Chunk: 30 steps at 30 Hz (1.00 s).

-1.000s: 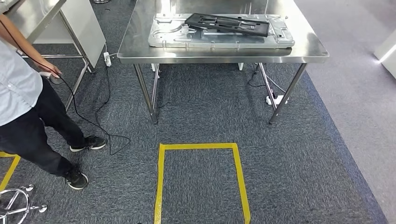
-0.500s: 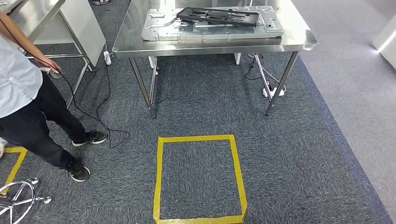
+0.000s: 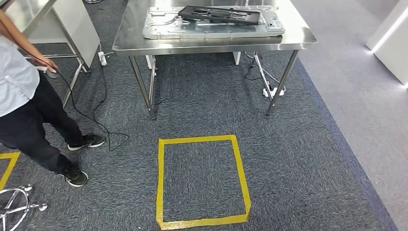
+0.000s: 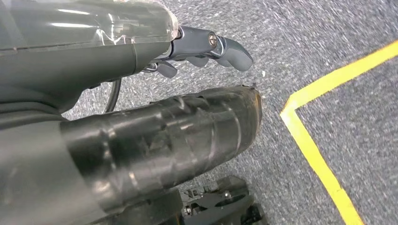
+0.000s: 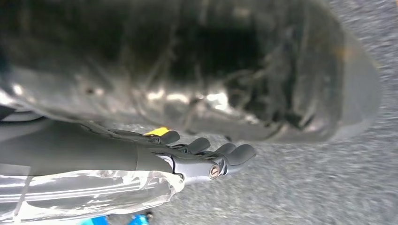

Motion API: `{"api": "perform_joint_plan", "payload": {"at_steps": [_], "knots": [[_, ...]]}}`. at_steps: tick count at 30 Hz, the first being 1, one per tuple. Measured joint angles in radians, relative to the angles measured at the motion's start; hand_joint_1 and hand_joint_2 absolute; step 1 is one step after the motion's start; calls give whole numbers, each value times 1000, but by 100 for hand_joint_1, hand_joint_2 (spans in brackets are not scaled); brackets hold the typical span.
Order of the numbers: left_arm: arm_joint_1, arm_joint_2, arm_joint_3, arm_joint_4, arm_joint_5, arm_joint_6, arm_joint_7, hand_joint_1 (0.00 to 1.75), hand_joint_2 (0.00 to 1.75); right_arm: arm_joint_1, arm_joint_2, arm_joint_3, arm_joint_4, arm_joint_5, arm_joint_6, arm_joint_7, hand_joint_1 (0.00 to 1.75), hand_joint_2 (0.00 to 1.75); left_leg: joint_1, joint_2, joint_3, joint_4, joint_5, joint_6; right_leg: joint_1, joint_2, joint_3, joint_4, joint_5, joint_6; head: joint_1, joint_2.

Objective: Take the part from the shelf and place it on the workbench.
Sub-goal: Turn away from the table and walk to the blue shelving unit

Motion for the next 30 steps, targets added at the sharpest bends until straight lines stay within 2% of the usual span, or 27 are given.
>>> {"api": "perform_joint_plan", "payload": {"at_steps": [1, 3, 4, 5, 7, 8, 10, 12, 13, 14, 15, 16, 17, 18, 19, 21, 23, 24, 25, 27, 28, 29, 30], "knots": [[0, 0, 0, 0, 0, 0, 0, 0, 0, 2, 1, 1, 1, 4, 2, 3, 0, 0, 1, 7, -1, 5, -2, -3, -3, -5, 27, -43, 27, 3, 0, 0], [0, -1, 0, 0, 0, 0, -1, 0, 0, 2, 3, 1, 4, 7, 5, 7, 0, 0, 1, 20, -3, 20, -11, -14, -5, -33, 101, -178, 79, 3, 0, 0], [-1, -1, 0, 0, 0, 0, -1, 0, 0, 2, 4, 2, 4, 8, 6, 8, 0, 0, -1, 26, -5, 27, -16, -20, -3, -44, 125, -226, 92, -2, 0, 0], [-1, -1, 0, 0, 0, 1, -2, 0, 0, 1, 6, 3, 5, 8, 6, 8, 0, 0, -3, 32, -7, 33, -20, -26, 0, -50, 134, -249, 94, -8, -1, 0], [-4, -1, 1, 0, 0, 2, -2, 0, 0, 3, 8, 4, 6, 8, 6, 8, 0, 0, -4, 42, -7, 35, -22, -36, 4, -38, 130, -251, 93, -23, -3, 0], [-5, -1, 1, 0, 0, 2, -2, 0, 0, 4, 8, 5, 6, 9, 6, 9, 0, 0, -2, 40, -6, 37, -26, -42, 3, -33, 128, -253, 95, -30, -3, 0], [-6, -1, 1, 0, 0, 2, -3, 0, 0, 3, 9, 8, 7, 17, 7, 14, 0, 0, 3, 12, -22, 78, -59, -53, 1, -20, 125, -257, 101, -42, -3, 0], [-4, -1, 1, 0, 0, 2, -3, 0, 0, 2, 10, 14, 8, 30, 9, 21, 0, 0, 5, -19, -74, 192, -125, -58, 2, -7, 121, -258, 105, -50, -3, 0], [-2, -1, 1, 0, 0, 2, -3, 0, 0, 1, 11, 18, 9, 38, 11, 24, 0, 0, 5, -25, -106, 259, -152, -59, 4, 1, 118, -258, 106, -53, -3, 0], [-1, -1, 2, 0, 0, 3, -3, 0, 0, 2, 12, 22, 10, 46, 14, 27, 0, 0, 5, -27, -129, 306, -163, -58, 5, 10, 117, -257, 107, -54, -3, 0], [0, -1, 2, 0, -1, 3, -3, 0, 0, 3, 13, 26, 12, 54, 17, 30, 0, 0, 5, -29, -138, 319, -153, -55, 7, 20, 116, -257, 108, -54, -3, 0], [1, -1, 2, 0, -1, 5, -3, 0, 0, 3, 14, 30, 13, 61, 21, 32, 0, 0, 5, -32, -127, 292, -124, -52, 8, 31, 117, -256, 108, -54, -3, 0], [1, -1, 2, 0, -1, 6, -3, 0, 0, 3, 16, 34, 14, 69, 24, 34, 0, 0, 5, -40, -102, 232, -83, -47, 8, 42, 118, -255, 109, -53, -3, 0], [2, 0, 2, 0, -1, 7, -3, 0, 0, 3, 19, 39, 15, 76, 26, 35, 0, 0, 5, -58, -72, 164, -49, -41, 8, 53, 118, -254, 109, -52, -3, 0], [2, 0, 3, 0, -1, 8, -3, 0, 0, 2, 21, 44, 16, 82, 27, 36, 0, 0, 4, -75, -49, 105, -25, -36, 9, 63, 116, -252, 111, -49, -3, 0], [0, 0, 4, 0, -2, 10, -3, 0, 0, 2, 25, 52, 18, 92, 28, 37, 0, 0, 2, -97, -31, 52, -14, -30, 7, 80, 108, -252, 117, -38, -3, 0], [-3, 0, 4, 0, -4, 10, -3, 0, 0, 4, 26, 57, 19, 100, 29, 37, 0, 0, 3, -84, -29, 42, -7, -23, 4, 94, 103, -254, 123, -25, -3, 0], [-3, -1, 4, 0, -5, 10, -3, 0, 0, 5, 26, 60, 20, 104, 31, 38, 0, 0, 5, -74, -27, 35, -1, -17, 5, 87, 99, -248, 119, -20, -2, 0], [-3, -1, 4, 0, -6, 10, -3, 0, 0, 6, 26, 64, 21, 108, 33, 40, 0, 0, 7, -63, -24, 27, 5, -10, 7, 71, 88, -227, 103, -17, -1, 0], [-2, -1, 5, 0, -7, 11, -3, 0, 0, 5, 26, 71, 21, 115, 37, 43, 0, 0, 5, -39, -26, 20, 12, -1, 9, 28, 41, -126, 40, -13, 0, 0], [-1, -1, 5, 0, -7, 11, -3, 0, 0, 4, 26, 74, 22, 117, 39, 45, 0, 0, 3, -27, -29, 21, 12, 1, 8, 17, 10, -60, 8, -11, 1, 0], [0, -1, 5, 0, -7, 11, -3, 0, 0, 4, 26, 76, 22, 120, 40, 46, 0, 0, 1, -14, -32, 22, 12, 1, 6, 11, -13, -8, -12, -9, 0, 0], [0, -1, 5, 0, -7, 11, -3, 0, 0, 5, 26, 78, 23, 123, 41, 48, 0, 0, 1, -2, -34, 24, 11, 1, 4, 8, -20, 12, -12, -7, 0, 0]]}}
